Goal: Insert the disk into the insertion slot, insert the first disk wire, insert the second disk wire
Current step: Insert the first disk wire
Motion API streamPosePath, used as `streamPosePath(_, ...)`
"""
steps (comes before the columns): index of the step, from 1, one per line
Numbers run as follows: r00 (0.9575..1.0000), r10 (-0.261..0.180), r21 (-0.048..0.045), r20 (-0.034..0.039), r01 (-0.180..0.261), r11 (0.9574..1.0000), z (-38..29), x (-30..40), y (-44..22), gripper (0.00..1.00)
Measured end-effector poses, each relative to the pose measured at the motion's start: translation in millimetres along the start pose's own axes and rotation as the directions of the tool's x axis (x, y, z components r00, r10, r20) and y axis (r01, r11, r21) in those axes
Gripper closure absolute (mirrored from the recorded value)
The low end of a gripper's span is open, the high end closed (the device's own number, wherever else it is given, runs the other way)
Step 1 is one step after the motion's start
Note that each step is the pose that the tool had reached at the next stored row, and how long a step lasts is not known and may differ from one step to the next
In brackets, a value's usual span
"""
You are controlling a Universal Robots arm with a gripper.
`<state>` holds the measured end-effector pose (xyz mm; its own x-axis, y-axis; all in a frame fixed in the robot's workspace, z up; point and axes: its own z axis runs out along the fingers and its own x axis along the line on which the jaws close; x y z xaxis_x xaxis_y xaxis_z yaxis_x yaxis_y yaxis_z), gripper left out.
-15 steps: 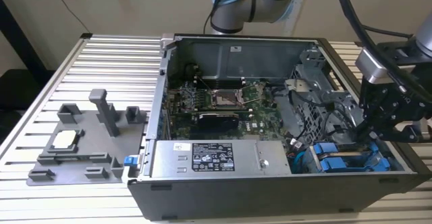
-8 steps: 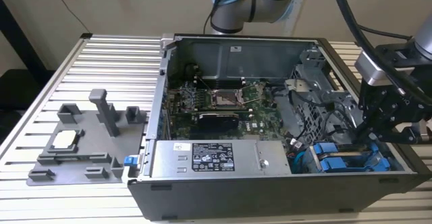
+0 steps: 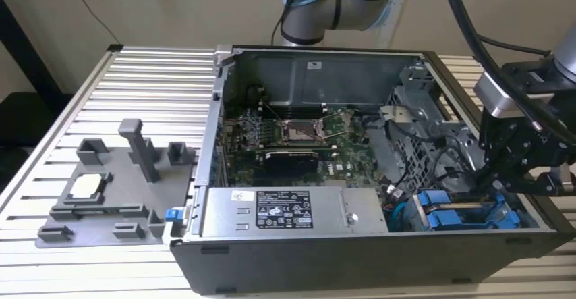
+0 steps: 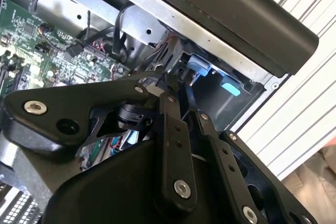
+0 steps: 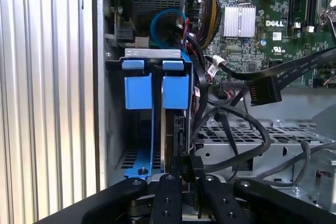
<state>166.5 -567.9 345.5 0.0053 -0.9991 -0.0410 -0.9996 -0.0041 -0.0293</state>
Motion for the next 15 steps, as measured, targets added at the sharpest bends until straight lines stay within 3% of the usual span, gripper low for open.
streamPosePath(15,1.0,0.0,0.0026,0.0,0.0,1.0,4.2,0.2,0.1,0.81)
